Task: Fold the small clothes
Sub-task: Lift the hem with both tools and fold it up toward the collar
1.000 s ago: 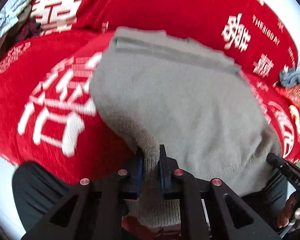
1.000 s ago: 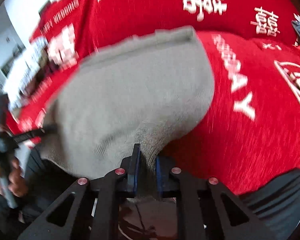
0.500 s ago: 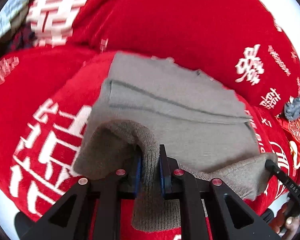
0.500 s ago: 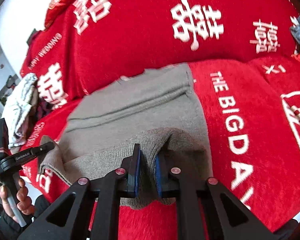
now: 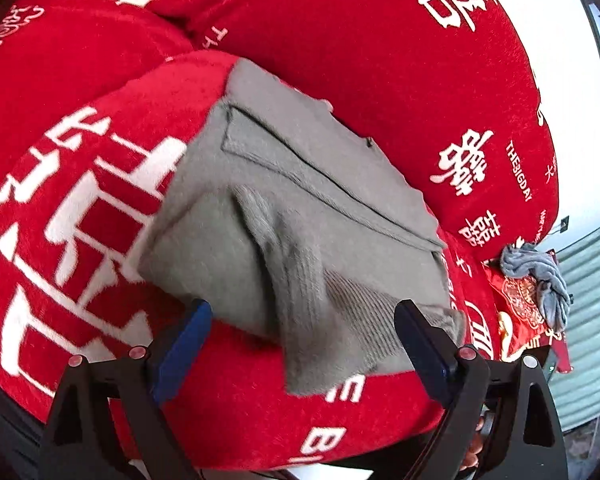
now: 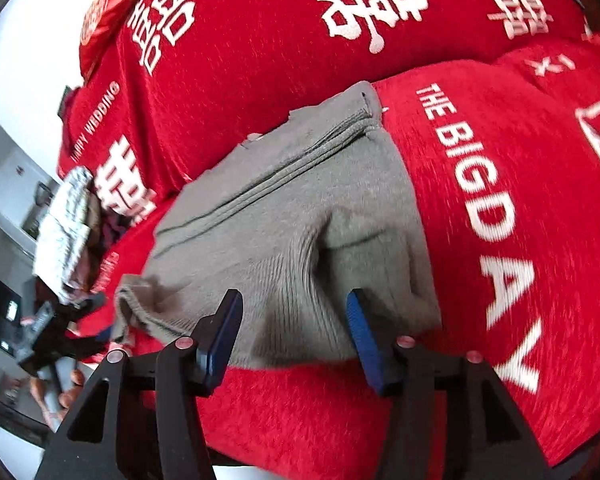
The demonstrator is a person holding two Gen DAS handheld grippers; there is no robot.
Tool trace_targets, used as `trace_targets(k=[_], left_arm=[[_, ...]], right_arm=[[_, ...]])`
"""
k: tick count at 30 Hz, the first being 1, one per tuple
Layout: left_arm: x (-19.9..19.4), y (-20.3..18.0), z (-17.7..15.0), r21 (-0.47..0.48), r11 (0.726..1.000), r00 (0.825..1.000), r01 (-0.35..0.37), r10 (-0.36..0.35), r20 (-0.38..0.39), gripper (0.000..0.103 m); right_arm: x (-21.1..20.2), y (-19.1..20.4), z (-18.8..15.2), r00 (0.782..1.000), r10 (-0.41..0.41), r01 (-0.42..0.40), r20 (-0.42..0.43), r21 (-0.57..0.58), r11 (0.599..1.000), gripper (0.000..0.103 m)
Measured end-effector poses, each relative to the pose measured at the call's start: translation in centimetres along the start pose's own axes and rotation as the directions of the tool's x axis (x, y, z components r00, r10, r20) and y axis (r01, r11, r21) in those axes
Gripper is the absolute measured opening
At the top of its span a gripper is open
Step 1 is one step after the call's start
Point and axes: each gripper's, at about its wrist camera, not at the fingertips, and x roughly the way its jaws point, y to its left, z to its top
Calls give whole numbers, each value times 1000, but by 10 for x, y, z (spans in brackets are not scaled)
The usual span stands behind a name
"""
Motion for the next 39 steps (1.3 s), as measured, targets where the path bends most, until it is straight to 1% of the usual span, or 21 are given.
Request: trace_targets(k=[2,4,5,7,9,10,11,12,13,15,16,17,18,19,20,22,25,28,32,36,39], left_arm=[[3,-12,0,18,1000,1000,6,-5,-4,93],[6,-26,0,57,998,1000,-16,16,-1,93],[11,-33,0,80,997,1000,-24,24,-7,93],[17,-38,2,91,995,999,-33,36,-26,93],[27,-41,4,87,996,998,-33,37,-45,79],[29,-41,5,90,995,998,-29,34,-58,63],[33,-41,5,92,995,996,-36,43,-73,52],[36,-40,5,92,995,996,-46,53,-75,46],[36,-39,4,95,994,995,-51,59,-75,36],[34,-35,2,99,994,996,-53,60,-68,35],[31,-34,1,100,994,997,-49,55,-61,28],[29,-33,1,103,993,997,-51,57,-53,20],[28,-32,1,103,993,997,-52,57,-49,20],[26,-31,1,103,994,998,-49,53,-42,20],[23,-31,1,103,993,998,-50,53,-31,12],[17,-31,2,105,993,998,-54,55,-9,12],[6,-35,5,114,992,999,-46,43,28,12],[-3,-43,10,132,990,997,-58,50,61,12],[-15,-50,23,133,989,993,-59,45,107,12],[-22,-56,37,134,988,987,-80,60,147,12],[-24,-58,46,133,987,983,-96,73,166,12]], right_arm=[[-1,-2,0,1000,21,-21,-5,28,999,58],[-2,-3,0,999,53,-53,-3,48,997,58],[-2,-3,0,998,56,-55,-4,46,997,58],[1,-1,2,999,51,-50,-9,38,998,58],[8,-1,7,999,46,-45,-18,32,998,58],[10,-1,8,999,44,-44,-21,32,999,58],[14,-2,10,999,40,-39,-25,36,999,58],[16,-3,11,999,40,-39,-28,41,998,57],[19,-4,11,998,50,-49,-38,43,998,56],[25,-3,10,996,56,-55,-74,25,998,47],[26,-1,9,995,49,-49,-84,3,999,44],[27,1,8,995,44,-45,-90,-13,999,34],[29,4,8,994,41,-45,-104,-37,998,17],[30,5,7,991,49,-55,-121,-45,997,16],[31,7,8,990,58,-65,-130,-49,997,15],[27,11,8,991,63,-71,-116,-67,995,14],[14,22,14,993,93,-99,-70,-79,992,14],[0,32,29,994,105,-107,-29,-81,991,14],[-13,46,48,994,107,-105,10,-102,989,14],[-19,56,62,995,98,-93,37,-111,990,14],[-17,59,72,995,83,-78,49,-93,993,14]])
